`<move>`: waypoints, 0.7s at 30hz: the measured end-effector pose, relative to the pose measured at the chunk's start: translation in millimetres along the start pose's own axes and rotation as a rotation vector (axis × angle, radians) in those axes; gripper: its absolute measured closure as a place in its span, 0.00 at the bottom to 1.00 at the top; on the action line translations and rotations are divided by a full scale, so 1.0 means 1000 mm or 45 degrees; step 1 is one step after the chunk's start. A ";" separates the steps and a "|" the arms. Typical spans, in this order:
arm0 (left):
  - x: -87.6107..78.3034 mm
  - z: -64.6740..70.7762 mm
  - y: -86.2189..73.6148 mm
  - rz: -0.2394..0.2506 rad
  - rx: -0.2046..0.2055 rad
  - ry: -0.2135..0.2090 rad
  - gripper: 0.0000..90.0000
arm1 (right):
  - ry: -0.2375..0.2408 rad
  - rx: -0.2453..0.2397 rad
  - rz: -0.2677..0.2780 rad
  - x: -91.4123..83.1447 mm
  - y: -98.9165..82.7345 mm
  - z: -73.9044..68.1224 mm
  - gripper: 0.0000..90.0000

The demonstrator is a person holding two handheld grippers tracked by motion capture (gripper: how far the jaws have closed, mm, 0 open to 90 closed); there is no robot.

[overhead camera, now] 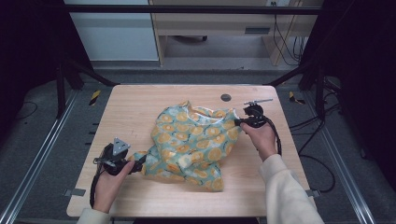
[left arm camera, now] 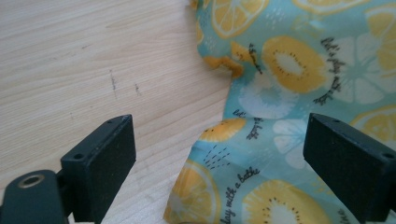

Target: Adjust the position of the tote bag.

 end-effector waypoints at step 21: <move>0.028 -0.003 0.078 -0.034 0.012 -0.108 0.15 | 0.233 -0.303 0.217 -0.054 0.000 -0.081 0.97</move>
Point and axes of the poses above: each handheld gripper's, and its own axes: x roughly forward along the jaws, y roughly out of its top, z roughly to its right, the point moved 3 cm from there along x, roughly forward along the jaws, and after that the axes turned 7 degrees about -y, right-handed, at the moved point
